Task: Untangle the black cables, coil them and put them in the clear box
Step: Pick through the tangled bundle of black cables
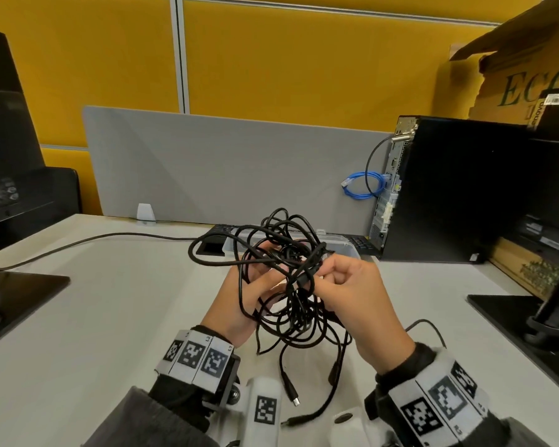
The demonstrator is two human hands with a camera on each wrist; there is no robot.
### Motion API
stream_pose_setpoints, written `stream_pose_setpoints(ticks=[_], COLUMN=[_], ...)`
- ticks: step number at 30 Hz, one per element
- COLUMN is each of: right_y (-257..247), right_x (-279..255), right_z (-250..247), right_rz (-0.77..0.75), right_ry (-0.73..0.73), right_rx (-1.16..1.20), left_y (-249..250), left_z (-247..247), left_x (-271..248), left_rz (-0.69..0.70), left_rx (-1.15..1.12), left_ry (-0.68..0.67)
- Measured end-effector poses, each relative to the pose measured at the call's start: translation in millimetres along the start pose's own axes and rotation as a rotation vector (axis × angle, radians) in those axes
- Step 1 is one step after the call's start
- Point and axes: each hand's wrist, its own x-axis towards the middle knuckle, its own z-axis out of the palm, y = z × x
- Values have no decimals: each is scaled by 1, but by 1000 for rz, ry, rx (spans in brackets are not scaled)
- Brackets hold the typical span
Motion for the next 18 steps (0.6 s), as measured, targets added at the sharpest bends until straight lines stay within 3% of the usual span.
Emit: stream_pose_setpoints(ticks=[5, 9, 15, 18], right_y=[-3, -2, -2, 3], right_x=[0, 1, 6, 16], right_z=[4, 4, -17, -32], right_rz=[-107, -177, -132, -149], right_ry=[48, 54, 36, 75], right_rx=[-154, -207, -171, -318], left_y=[-2, 0, 3, 4], left_z=[-2, 1, -1, -5], left_x=[0, -1, 2, 2], left_rz=[0, 35, 29, -46], left_rx=[-35, -2, -55, -161], left_ry=[54, 13, 106, 24])
